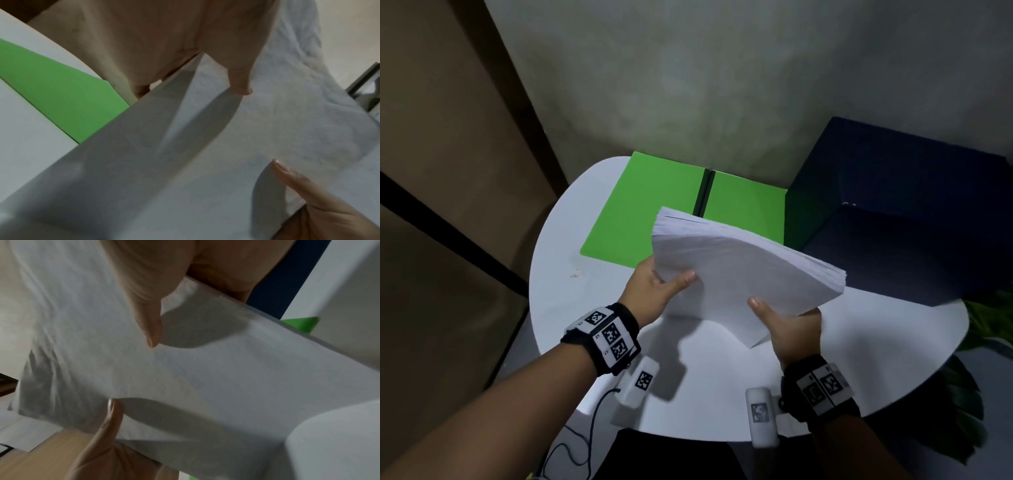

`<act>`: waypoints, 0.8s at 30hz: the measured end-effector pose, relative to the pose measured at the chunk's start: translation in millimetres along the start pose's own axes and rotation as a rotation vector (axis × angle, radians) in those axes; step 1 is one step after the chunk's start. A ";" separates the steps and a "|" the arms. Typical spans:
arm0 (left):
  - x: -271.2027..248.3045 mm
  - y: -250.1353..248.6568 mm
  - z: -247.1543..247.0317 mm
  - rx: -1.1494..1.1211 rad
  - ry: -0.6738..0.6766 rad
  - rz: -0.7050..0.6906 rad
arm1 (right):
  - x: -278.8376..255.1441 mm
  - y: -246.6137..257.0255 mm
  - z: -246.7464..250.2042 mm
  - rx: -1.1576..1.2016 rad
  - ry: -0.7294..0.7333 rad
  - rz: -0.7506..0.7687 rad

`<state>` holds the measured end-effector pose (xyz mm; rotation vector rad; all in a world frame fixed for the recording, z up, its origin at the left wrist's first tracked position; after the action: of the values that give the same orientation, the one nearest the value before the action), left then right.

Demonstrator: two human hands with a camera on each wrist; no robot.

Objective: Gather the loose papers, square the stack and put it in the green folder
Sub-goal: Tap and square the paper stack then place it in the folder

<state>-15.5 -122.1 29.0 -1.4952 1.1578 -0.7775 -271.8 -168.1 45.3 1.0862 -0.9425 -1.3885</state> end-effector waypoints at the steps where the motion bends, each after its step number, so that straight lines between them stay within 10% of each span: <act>1: 0.9 -1.5 -1.3 0.000 0.002 -0.004 | 0.2 -0.4 -1.4 0.005 -0.005 -0.007; 13: 45.4 4.7 8.6 -0.018 0.148 0.110 | 22.3 35.5 -18.4 -0.164 0.089 0.074; 19: 110.6 29.6 137.7 0.808 -0.428 0.232 | 60.5 45.6 -30.5 -0.535 0.060 0.134; 24: 124.2 70.7 187.0 1.114 -0.488 0.617 | 84.4 54.3 -48.9 -0.856 0.097 0.196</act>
<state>175.8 -175.2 -97.4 -0.3102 0.5499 -0.4327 -209.9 -256.0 75.4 0.3908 -0.2938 -1.3531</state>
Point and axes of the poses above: each hand's wrist, its own x-axis towards the middle knuckle, its own z-axis out of the back of the hand, y = z × x, the point moved 9 cm from there along x, towards the middle knuckle, and after that the axes turned 12 degrees about -x, right-handed, at the moved point
